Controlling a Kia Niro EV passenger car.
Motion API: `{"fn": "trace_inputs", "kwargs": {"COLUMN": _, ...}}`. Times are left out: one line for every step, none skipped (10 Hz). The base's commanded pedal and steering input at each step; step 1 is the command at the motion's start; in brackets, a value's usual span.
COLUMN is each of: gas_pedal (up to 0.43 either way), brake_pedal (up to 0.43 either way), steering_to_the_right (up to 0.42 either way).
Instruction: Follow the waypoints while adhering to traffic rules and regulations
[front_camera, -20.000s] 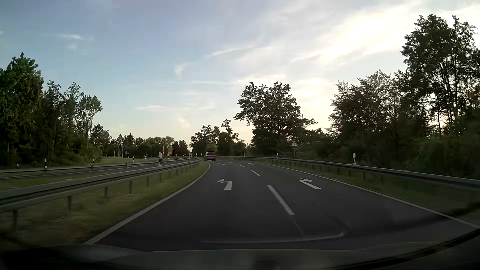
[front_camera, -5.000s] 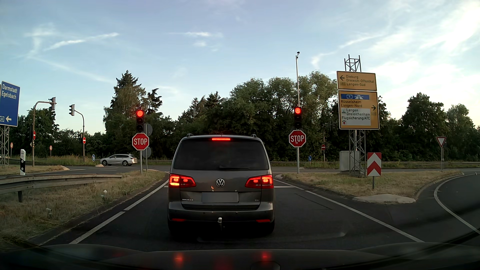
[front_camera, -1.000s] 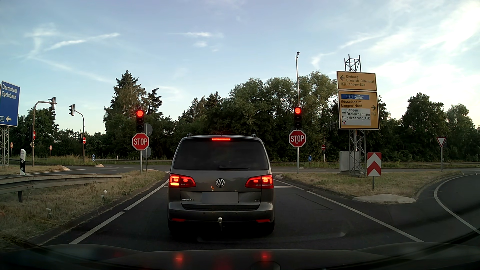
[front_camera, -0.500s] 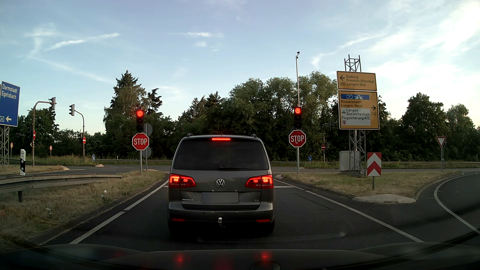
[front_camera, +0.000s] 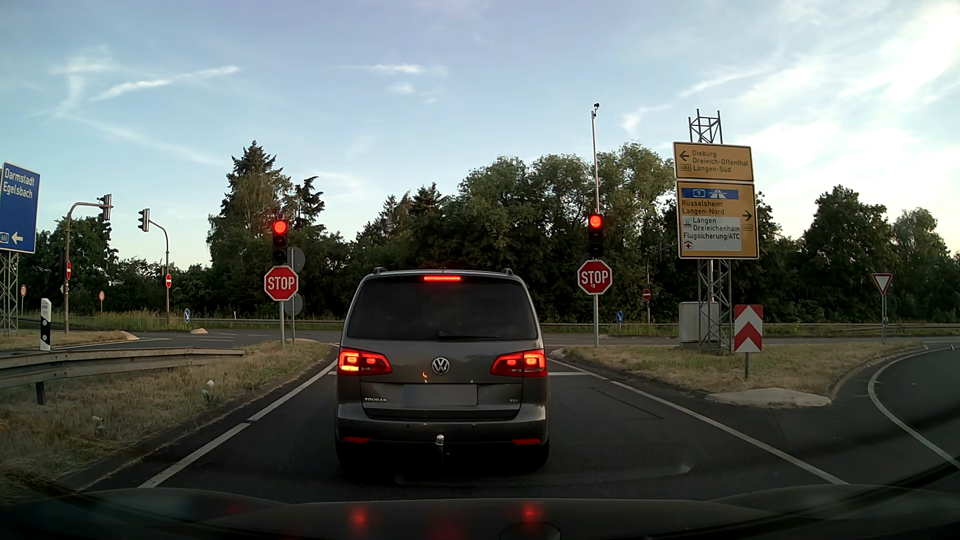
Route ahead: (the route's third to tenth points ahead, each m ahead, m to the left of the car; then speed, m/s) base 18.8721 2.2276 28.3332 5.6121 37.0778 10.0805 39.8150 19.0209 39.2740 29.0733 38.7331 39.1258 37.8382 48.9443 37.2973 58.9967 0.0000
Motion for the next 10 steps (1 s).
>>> {"fn": "trace_inputs", "kwargs": {"gas_pedal": 0.000, "brake_pedal": 0.384, "steering_to_the_right": -0.011}}
{"fn": "trace_inputs", "kwargs": {"gas_pedal": 0.000, "brake_pedal": 0.384, "steering_to_the_right": -0.011}}
{"fn": "trace_inputs", "kwargs": {"gas_pedal": 0.000, "brake_pedal": 0.384, "steering_to_the_right": -0.011}}
{"fn": "trace_inputs", "kwargs": {"gas_pedal": 0.000, "brake_pedal": 0.384, "steering_to_the_right": -0.011}}
{"fn": "trace_inputs", "kwargs": {"gas_pedal": 0.000, "brake_pedal": 0.384, "steering_to_the_right": -0.011}}
{"fn": "trace_inputs", "kwargs": {"gas_pedal": 0.000, "brake_pedal": 0.384, "steering_to_the_right": -0.011}}
{"fn": "trace_inputs", "kwargs": {"gas_pedal": 0.000, "brake_pedal": 0.384, "steering_to_the_right": -0.011}}
{"fn": "trace_inputs", "kwargs": {"gas_pedal": 0.000, "brake_pedal": 0.384, "steering_to_the_right": -0.011}}
{"fn": "trace_inputs", "kwargs": {"gas_pedal": 0.000, "brake_pedal": 0.384, "steering_to_the_right": -0.011}}
{"fn": "trace_inputs", "kwargs": {"gas_pedal": 0.000, "brake_pedal": 0.384, "steering_to_the_right": -0.011}}
